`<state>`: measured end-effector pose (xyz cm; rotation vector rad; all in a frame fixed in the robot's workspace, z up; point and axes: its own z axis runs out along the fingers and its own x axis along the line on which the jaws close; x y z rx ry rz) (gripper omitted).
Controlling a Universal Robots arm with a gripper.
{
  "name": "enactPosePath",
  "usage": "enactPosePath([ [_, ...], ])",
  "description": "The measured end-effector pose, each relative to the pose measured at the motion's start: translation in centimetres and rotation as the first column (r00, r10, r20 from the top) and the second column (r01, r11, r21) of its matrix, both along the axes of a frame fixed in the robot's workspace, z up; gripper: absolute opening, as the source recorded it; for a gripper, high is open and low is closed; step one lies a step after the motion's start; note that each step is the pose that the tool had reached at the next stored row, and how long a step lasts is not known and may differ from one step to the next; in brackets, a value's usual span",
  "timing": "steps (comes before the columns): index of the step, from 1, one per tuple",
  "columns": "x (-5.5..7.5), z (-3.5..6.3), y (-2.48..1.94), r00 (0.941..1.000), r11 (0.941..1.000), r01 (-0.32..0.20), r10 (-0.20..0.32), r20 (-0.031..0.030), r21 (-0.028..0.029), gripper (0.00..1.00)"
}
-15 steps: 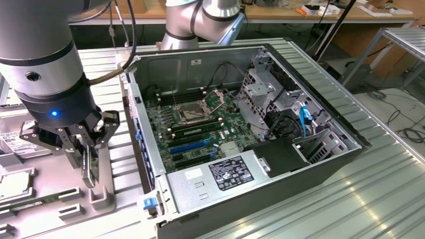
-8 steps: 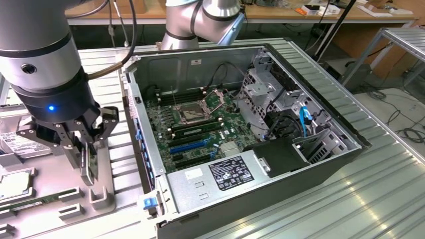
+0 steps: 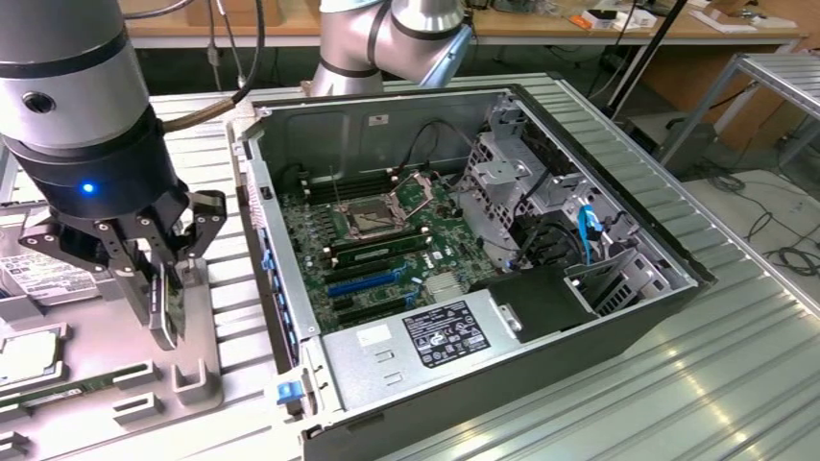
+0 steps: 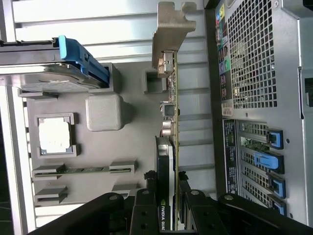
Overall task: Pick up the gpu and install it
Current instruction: 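Pick up the gpu and move the gpu toward the slot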
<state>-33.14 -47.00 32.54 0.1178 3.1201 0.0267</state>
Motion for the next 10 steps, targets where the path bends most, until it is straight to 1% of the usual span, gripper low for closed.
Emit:
enactPosePath([
  [7, 0.0, 1.46, 0.00, 1.0000, 1.0000, 0.000, 0.000, 0.0000, 0.0000, 0.27],
  [8, 0.0, 1.79, 0.00, 1.0000, 1.0000, 0.000, 0.000, -0.0001, -0.0001, 0.27],
  [10, 0.0, 1.89, 0.00, 1.0000, 1.0000, 0.000, 0.000, 0.0001, 0.0000, 0.27],
])
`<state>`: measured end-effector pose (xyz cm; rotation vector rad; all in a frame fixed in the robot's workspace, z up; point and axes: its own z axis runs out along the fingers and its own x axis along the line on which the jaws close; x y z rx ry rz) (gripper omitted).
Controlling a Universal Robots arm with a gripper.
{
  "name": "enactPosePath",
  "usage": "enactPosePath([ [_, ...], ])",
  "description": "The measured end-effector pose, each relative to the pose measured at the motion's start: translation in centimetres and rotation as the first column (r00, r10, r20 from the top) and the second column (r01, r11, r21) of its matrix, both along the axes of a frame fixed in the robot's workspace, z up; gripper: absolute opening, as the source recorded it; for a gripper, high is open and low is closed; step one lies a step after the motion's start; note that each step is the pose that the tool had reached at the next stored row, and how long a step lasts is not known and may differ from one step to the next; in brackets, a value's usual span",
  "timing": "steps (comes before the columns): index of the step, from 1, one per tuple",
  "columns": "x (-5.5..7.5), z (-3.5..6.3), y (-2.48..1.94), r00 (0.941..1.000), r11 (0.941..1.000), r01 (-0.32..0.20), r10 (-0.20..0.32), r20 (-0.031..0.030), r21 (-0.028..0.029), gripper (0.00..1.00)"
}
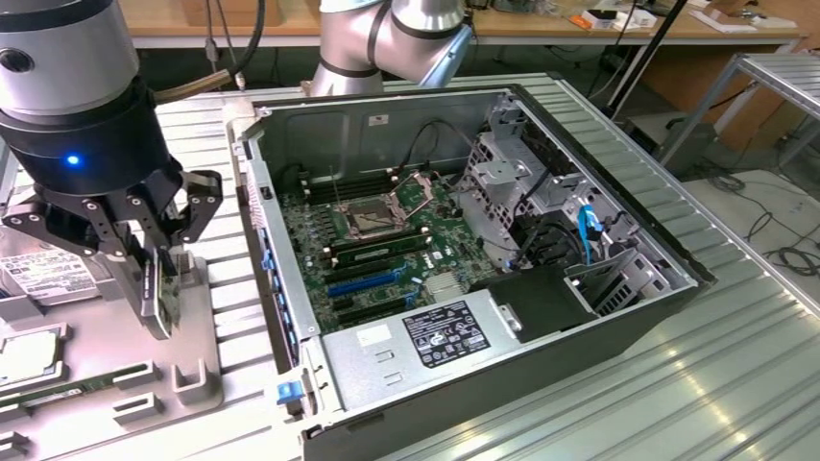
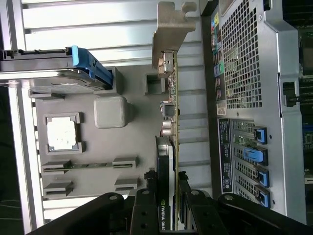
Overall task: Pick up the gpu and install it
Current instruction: 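Pick up the gpu and move the gpu toward the slot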
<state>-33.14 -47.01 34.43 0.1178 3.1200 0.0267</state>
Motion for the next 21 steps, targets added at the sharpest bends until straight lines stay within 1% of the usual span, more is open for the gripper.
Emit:
enactPosePath([
  [5, 0.0, 0.01, 0.00, 1.0000, 1.0000, 0.000, 0.000, -0.0001, -0.0001, 0.27],
  [8, 0.0, 0.19, 0.00, 1.0000, 1.0000, 0.000, 0.000, -0.0004, -0.0004, 0.27],
  [21, 0.0, 3.75, 0.00, 1.0000, 1.0000, 0.000, 0.000, -0.0002, -0.0001, 0.27],
])
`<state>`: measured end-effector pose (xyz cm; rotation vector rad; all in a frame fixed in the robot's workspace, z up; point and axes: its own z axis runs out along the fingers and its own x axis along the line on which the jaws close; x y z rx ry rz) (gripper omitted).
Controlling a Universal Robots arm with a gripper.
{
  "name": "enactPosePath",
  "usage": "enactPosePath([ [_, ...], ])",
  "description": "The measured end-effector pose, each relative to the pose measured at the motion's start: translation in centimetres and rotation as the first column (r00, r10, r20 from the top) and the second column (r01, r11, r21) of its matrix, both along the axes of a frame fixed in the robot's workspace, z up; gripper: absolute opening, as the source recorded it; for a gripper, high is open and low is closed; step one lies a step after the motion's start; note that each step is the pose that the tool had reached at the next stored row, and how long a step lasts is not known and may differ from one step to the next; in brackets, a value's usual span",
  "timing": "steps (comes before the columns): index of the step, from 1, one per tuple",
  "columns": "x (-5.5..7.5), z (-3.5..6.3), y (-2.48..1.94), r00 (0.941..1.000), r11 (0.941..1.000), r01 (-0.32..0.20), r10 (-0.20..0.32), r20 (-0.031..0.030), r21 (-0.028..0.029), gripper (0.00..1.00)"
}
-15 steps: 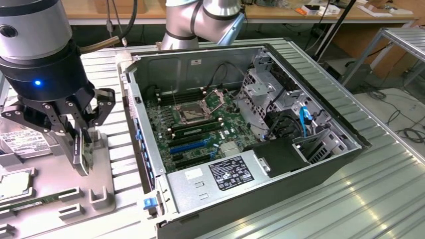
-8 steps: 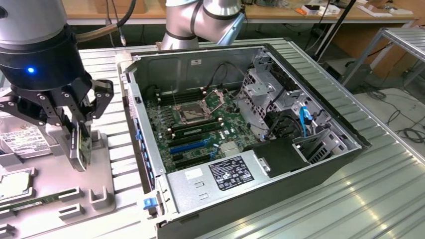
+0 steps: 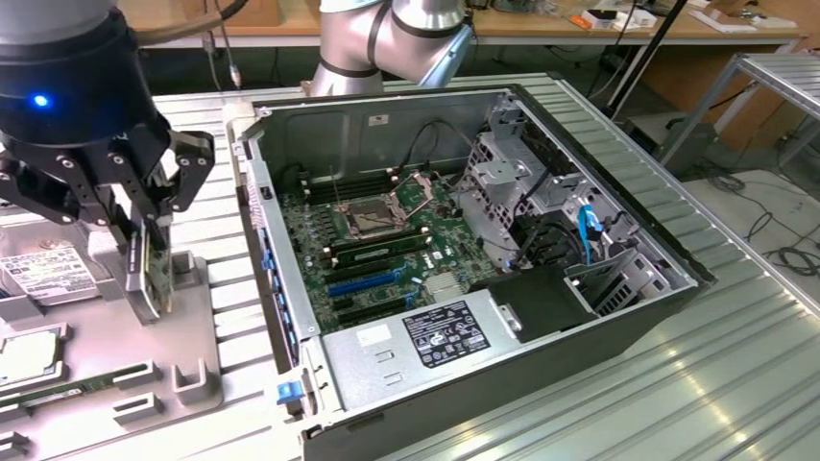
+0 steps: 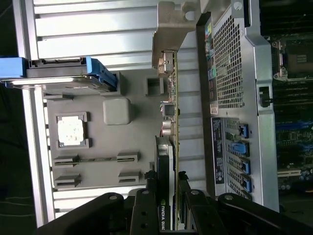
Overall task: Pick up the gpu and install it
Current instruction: 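Pick up the gpu and move the gpu toward the slot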
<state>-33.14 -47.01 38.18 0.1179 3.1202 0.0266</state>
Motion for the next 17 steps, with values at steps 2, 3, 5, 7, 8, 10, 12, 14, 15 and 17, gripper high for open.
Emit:
enactPosePath([
  [2, 0.0, 0.57, 0.00, 1.0000, 1.0000, 0.000, 0.000, 0.0001, 0.0000, 0.27],
  [3, 0.0, 0.83, 0.00, 1.0000, 1.0000, 0.000, 0.000, 0.0001, 0.0000, 0.27],
  [5, 0.0, 1.46, 0.00, 1.0000, 1.0000, 0.000, 0.000, 0.0001, 0.0000, 0.27],
  [7, 0.0, 2.40, 0.00, 1.0000, 1.0000, 0.000, 0.000, 0.0001, 0.0001, 0.27],
  [8, 0.0, 2.70, 0.00, 1.0000, 1.0000, 0.000, 0.000, 0.0001, 0.0000, 0.27],
  [10, 0.0, 3.59, 0.00, 1.0000, 1.0000, 0.000, 0.000, 0.0000, 0.0000, 0.27],
  [12, 0.0, 4.43, 0.00, 1.0000, 1.0000, 0.000, 0.000, 0.0001, 0.0001, 0.27],
  [14, 0.0, 5.39, 0.00, 1.0000, 1.0000, 0.000, 0.000, 0.0001, 0.0001, 0.27],
  [15, 0.0, 5.88, 0.00, 1.0000, 1.0000, 0.000, 0.000, 0.0001, 0.0000, 0.27],
  [17, 0.0, 6.91, 0.00, 1.0000, 1.0000, 0.000, 0.000, 0.0001, 0.0001, 0.27],
])
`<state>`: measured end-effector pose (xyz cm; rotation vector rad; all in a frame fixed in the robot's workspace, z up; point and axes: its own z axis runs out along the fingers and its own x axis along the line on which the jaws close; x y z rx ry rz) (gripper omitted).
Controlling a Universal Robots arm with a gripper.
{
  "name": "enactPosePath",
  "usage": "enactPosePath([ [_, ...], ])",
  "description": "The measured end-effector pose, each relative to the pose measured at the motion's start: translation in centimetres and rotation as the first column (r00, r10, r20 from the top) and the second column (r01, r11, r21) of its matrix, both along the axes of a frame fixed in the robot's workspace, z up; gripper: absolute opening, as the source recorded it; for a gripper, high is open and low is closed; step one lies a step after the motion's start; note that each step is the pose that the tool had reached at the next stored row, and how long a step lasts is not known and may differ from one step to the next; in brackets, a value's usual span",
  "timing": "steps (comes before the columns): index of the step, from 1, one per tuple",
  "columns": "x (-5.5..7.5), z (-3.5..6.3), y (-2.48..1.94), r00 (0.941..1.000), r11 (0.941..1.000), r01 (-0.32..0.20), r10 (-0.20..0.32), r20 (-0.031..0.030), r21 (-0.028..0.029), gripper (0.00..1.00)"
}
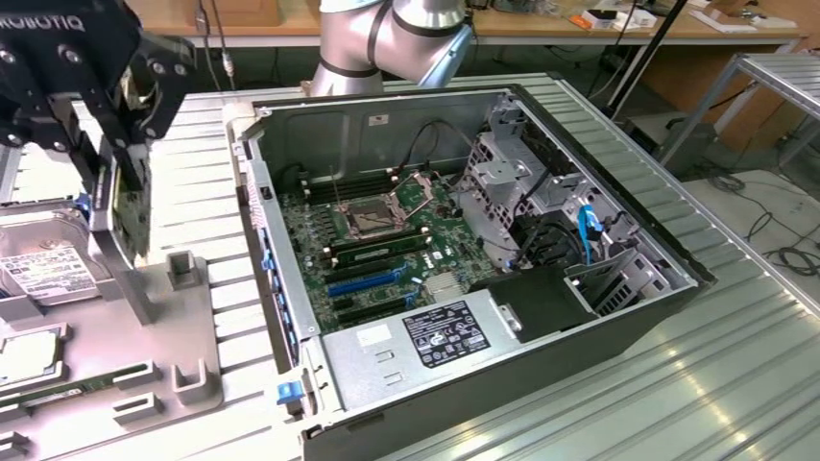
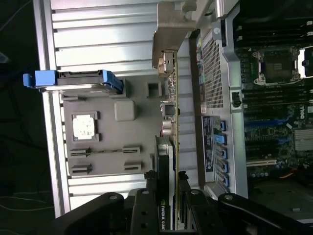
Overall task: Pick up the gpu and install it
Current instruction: 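Pick up the gpu and move the gpu toward the slot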
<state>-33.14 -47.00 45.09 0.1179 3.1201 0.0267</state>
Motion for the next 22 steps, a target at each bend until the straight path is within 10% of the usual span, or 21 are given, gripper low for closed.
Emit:
enactPosePath([
  [4, 0.0, 1.99, 0.00, 1.0000, 1.0000, 0.000, 0.000, -0.0001, 0.0000, 0.27],
  [22, 1.1, 2.03, 0.00, 1.0000, 1.0000, 0.000, 0.000, 0.0000, 0.0000, 0.27],
])
